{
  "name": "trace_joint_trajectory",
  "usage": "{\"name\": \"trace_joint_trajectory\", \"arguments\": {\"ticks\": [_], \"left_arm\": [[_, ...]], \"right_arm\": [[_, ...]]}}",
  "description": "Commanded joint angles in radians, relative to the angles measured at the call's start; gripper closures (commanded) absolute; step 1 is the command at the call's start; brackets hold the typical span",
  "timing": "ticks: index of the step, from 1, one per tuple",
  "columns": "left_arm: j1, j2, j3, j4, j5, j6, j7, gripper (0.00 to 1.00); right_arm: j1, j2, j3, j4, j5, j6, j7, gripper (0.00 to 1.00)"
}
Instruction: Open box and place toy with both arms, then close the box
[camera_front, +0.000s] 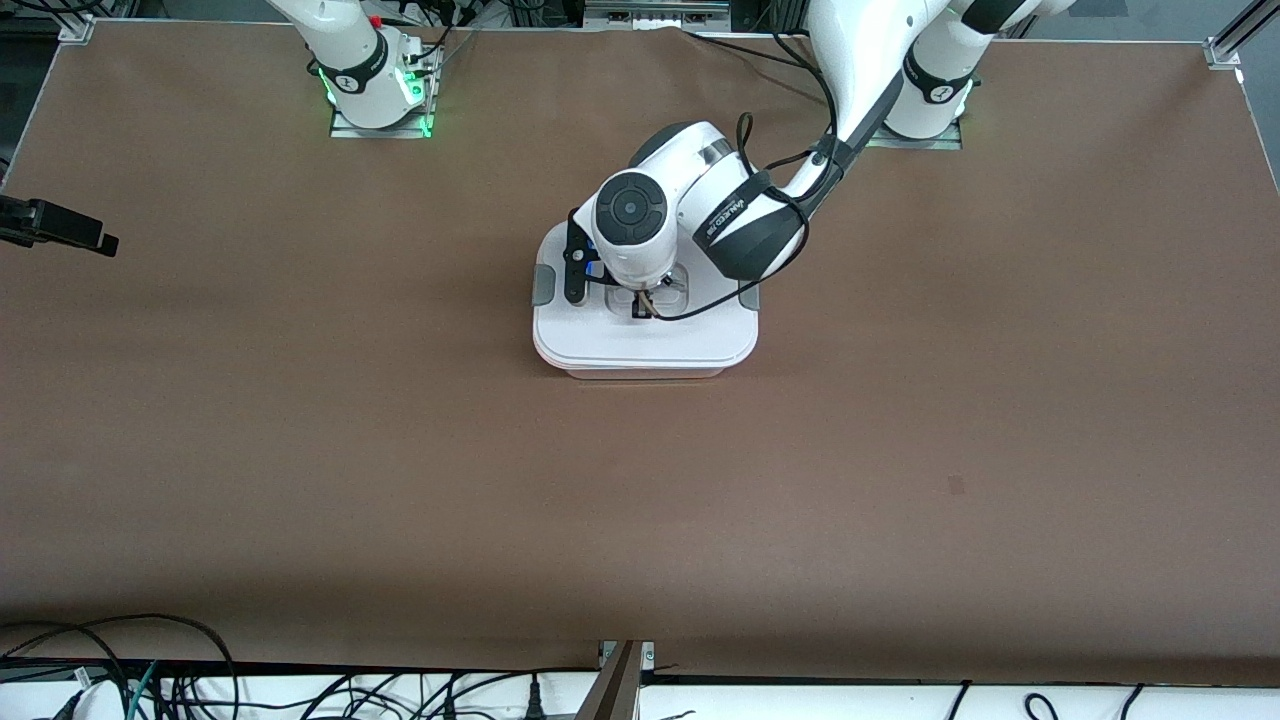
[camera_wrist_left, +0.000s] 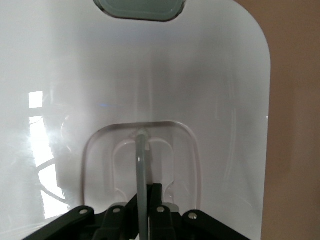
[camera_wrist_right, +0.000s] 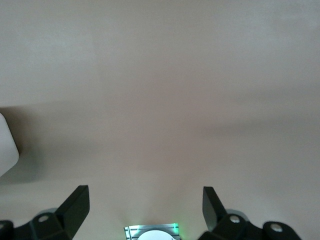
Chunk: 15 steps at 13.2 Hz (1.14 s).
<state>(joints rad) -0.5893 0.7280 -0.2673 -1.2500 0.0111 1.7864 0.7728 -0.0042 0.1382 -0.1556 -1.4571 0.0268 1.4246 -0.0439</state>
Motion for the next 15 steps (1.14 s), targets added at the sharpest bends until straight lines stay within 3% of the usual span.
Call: {"name": "trace_joint_trajectory", "arguments": {"ticks": [1,15], "left_arm": [[0.000,0.010,-0.001,0.015,0.012,0.013,-0.036,1.00],[0.005,0.005,-0.003,0.020,-0.013,0.015,-0.150,1.00]], "right_arm": [[-0.002,-0.002,0.008,-0.012,-0.005,-0.004,-0.008,0.00],[0.009,0.026,0.014,0.001,-0.002,0.003,0.006,0.00]]}}
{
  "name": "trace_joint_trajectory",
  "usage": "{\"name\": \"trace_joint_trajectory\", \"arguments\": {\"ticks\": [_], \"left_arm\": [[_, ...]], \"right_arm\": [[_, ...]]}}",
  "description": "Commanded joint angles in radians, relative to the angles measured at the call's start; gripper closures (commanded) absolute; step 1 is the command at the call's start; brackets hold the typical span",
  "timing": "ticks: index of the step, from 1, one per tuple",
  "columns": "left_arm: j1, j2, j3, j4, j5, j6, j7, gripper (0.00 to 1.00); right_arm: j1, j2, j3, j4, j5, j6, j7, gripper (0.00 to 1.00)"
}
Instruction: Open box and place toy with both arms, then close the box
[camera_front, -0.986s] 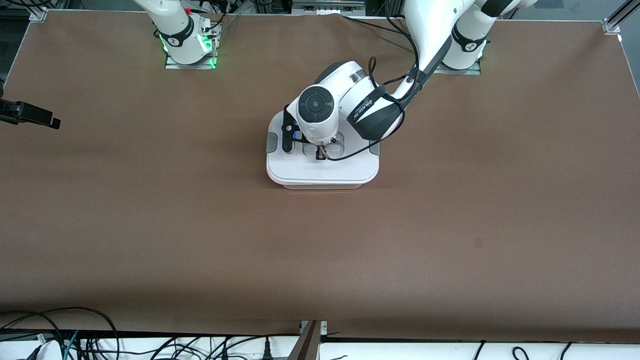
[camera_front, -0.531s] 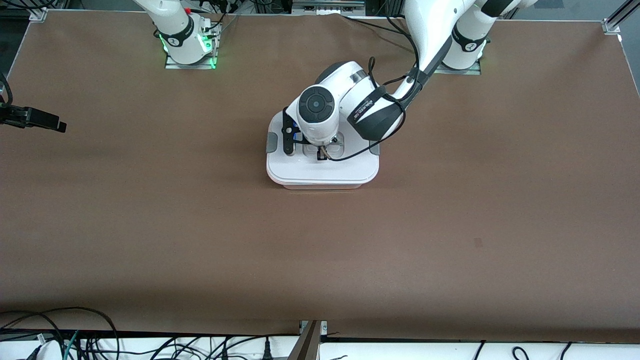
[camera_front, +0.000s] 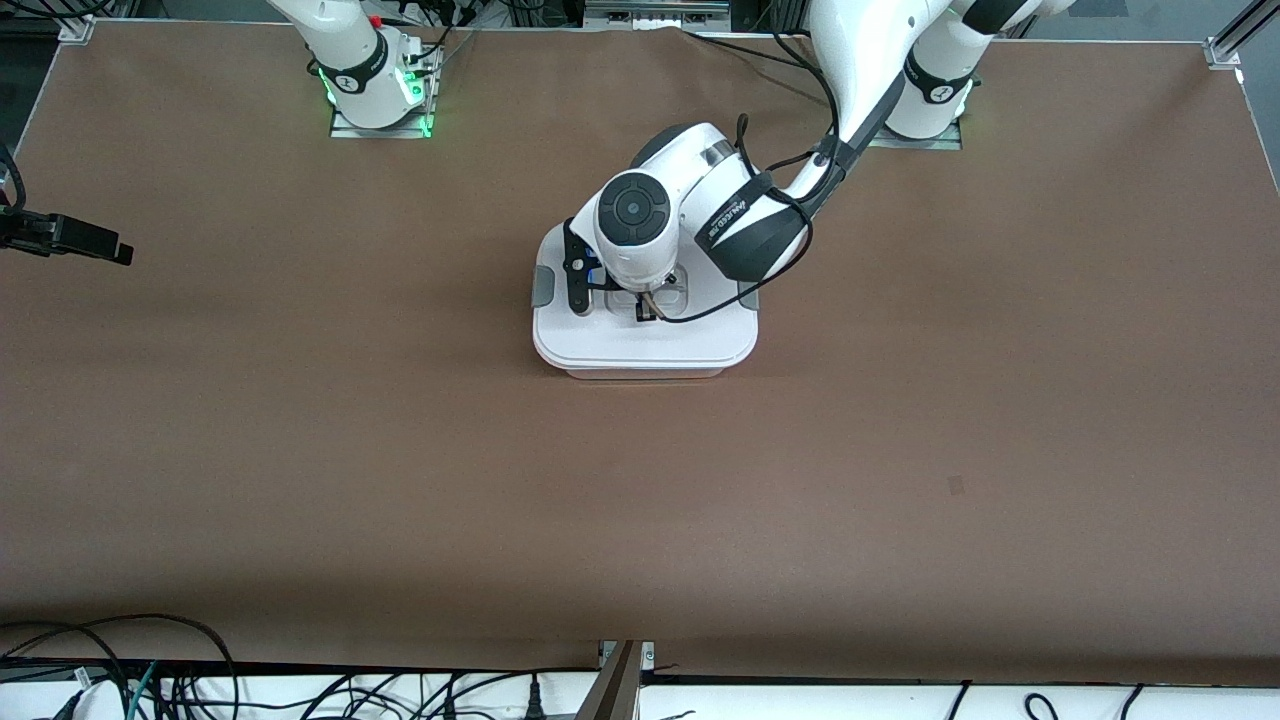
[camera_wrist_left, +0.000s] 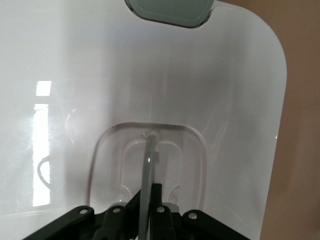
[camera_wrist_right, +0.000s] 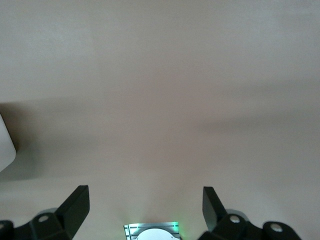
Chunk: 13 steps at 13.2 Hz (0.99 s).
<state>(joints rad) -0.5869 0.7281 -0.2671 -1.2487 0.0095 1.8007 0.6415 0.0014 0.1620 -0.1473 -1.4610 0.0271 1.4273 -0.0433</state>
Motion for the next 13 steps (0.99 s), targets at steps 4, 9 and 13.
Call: {"name": "trace_joint_trajectory", "arguments": {"ticks": [4,9,13], "left_arm": [[-0.004,0.005,-0.001,0.014,-0.008,-0.001,-0.020,1.00],[-0.008,0.002,-0.009,0.014,-0.006,-0.003,-0.048,1.00],[-0.007,0.007,-0.011,0.012,0.001,-0.001,-0.042,1.00]], "right_arm": [[0.000,0.005,0.006,0.007,-0.001,0.002,0.005,0.00],[0.003,0.011,0.006,0.007,-0.001,0.004,0.006,0.00],[0.003,0.011,0.006,0.007,-0.001,0.004,0.006,0.00]]}}
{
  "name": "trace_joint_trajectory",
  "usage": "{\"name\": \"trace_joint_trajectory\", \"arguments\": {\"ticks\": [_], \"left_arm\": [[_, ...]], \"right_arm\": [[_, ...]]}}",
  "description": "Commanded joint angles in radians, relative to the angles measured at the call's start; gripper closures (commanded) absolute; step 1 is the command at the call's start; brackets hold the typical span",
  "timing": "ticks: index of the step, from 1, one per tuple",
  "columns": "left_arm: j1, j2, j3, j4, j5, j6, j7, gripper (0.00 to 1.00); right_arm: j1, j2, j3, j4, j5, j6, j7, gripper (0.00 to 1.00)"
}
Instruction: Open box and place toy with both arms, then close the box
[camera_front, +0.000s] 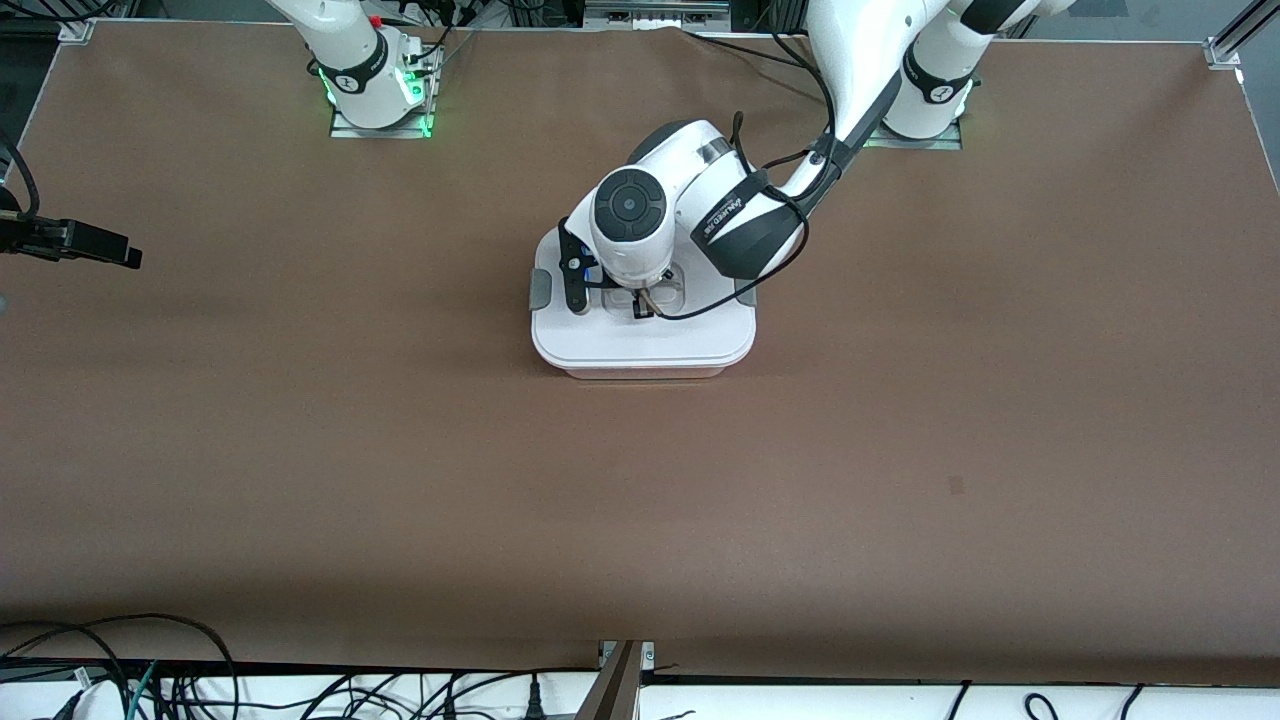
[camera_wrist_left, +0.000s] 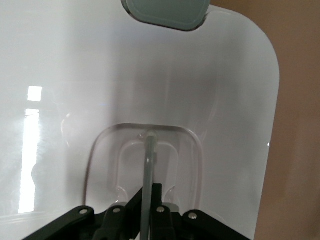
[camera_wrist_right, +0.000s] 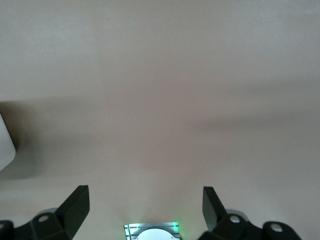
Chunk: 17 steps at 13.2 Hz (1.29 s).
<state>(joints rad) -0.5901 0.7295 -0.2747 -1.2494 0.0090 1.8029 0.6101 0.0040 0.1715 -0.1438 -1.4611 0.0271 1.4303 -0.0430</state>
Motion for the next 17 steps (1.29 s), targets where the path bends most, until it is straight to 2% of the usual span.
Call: {"name": "trace_joint_trajectory", "arguments": {"ticks": [1,6,7,8,12,14,17], "left_arm": [[-0.001,0.005,-0.003,0.013,0.003,-0.004,-0.007,1.00],[-0.004,0.010,0.000,0.013,0.006,0.015,-0.016,1.00],[-0.004,0.008,0.000,0.013,0.008,0.015,-0.013,0.63],[-0.001,0.008,0.000,0.013,0.008,0.016,-0.001,0.01],[0.003,-0.024,-0.001,0.013,0.008,-0.005,-0.006,0.00],[0.012,-0.074,0.005,0.018,0.005,-0.100,-0.021,0.00],[0.126,-0.156,0.006,0.018,-0.003,-0.229,-0.090,0.00]], "right_arm": [[0.001,0.002,0.003,0.007,-0.001,0.001,0.008,0.00],[0.001,0.002,0.003,0.007,-0.001,0.001,0.008,0.00],[0.001,0.002,0.003,0.007,-0.001,0.001,0.008,0.00],[0.001,0.002,0.003,0.007,-0.001,0.001,0.008,0.00],[0.001,0.002,0.003,0.007,-0.001,0.001,0.008,0.00],[-0.001,0.002,0.003,0.007,-0.001,0.001,0.008,0.00],[0.001,0.003,0.003,0.008,-0.001,0.001,0.006,0.00]]}}
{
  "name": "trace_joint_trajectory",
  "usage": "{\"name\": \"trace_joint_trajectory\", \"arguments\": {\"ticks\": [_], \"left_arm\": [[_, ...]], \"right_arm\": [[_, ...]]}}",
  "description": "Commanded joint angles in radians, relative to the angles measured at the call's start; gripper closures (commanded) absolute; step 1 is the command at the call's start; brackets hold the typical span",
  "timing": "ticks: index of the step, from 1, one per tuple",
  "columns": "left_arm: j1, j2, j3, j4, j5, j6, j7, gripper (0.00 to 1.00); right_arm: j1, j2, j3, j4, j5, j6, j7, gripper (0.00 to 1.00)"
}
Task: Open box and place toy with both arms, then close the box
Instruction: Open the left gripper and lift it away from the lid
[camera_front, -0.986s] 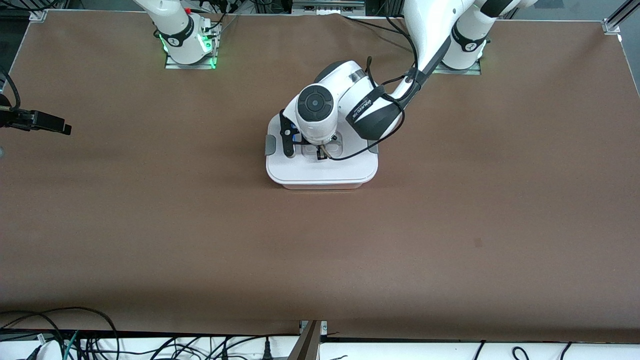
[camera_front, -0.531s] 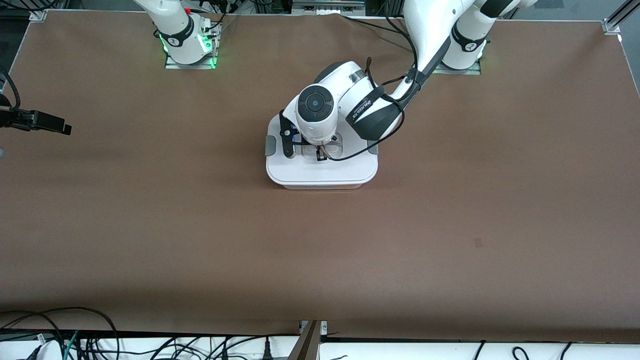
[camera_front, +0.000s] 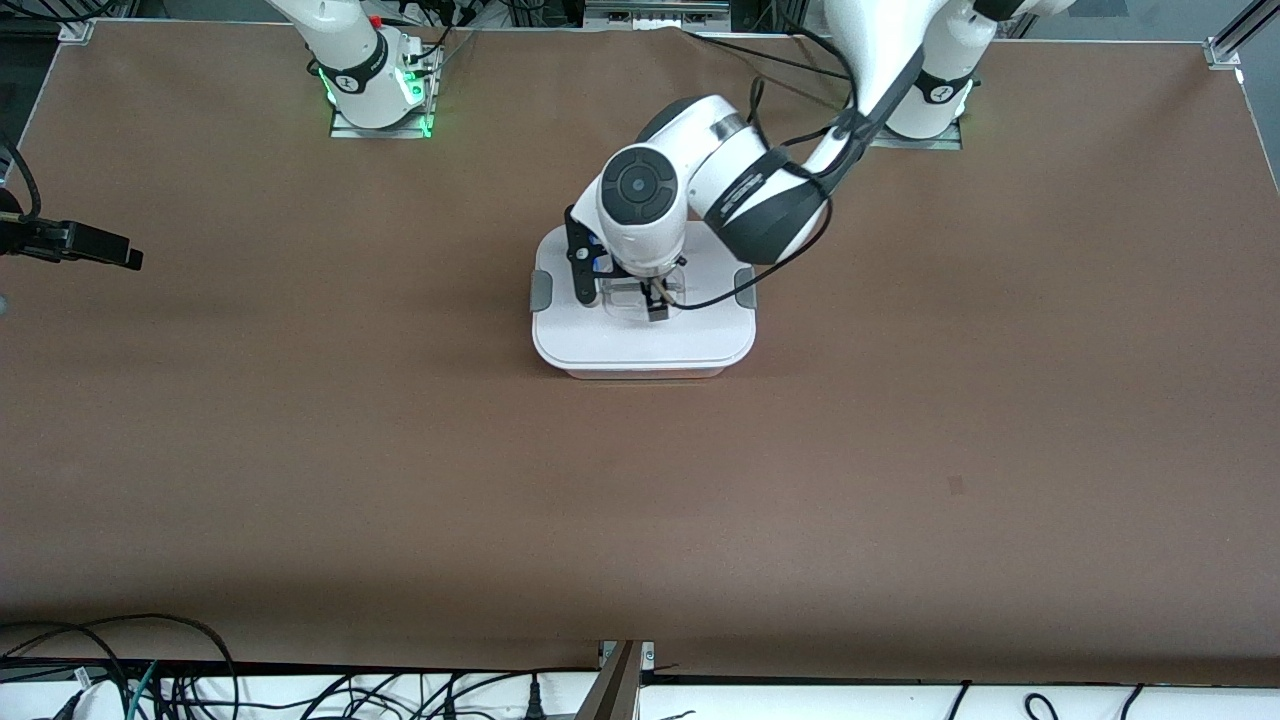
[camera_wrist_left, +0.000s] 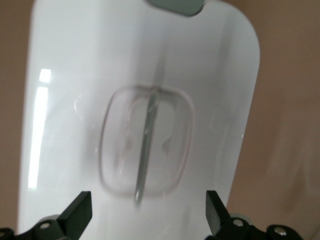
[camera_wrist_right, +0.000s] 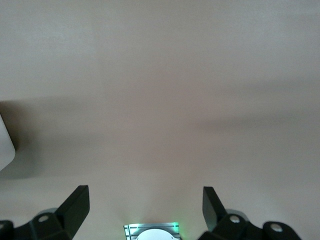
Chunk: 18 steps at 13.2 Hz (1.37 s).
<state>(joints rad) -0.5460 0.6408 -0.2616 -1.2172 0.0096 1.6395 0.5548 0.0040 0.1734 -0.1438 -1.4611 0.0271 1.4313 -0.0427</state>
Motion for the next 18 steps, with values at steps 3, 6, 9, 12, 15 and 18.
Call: {"name": "trace_joint_trajectory", "arguments": {"ticks": [3,6,9,12,15,18], "left_arm": [[0.228,-0.147,-0.016,-0.002,-0.005,-0.191,-0.194,0.00],[0.244,-0.220,0.016,-0.007,0.109,-0.262,-0.347,0.00],[0.306,-0.280,0.019,-0.007,0.211,-0.263,-0.357,0.00],[0.389,-0.355,0.027,-0.024,0.216,-0.254,-0.419,0.00],[0.440,-0.475,0.068,-0.169,0.147,-0.216,-0.507,0.00],[0.434,-0.634,0.200,-0.419,0.029,0.052,-0.542,0.00]], "right_arm": [[0.001,0.003,0.003,0.008,-0.001,0.001,0.004,0.00],[0.001,0.004,0.003,0.008,-0.001,0.001,0.004,0.00],[0.002,0.006,0.004,0.008,-0.001,0.001,0.004,0.00],[0.004,0.008,0.006,0.016,-0.002,0.000,0.006,0.00],[0.010,0.009,0.006,0.021,-0.004,0.000,0.006,0.00],[0.013,0.009,0.006,0.021,-0.006,0.001,0.006,0.00]]}}
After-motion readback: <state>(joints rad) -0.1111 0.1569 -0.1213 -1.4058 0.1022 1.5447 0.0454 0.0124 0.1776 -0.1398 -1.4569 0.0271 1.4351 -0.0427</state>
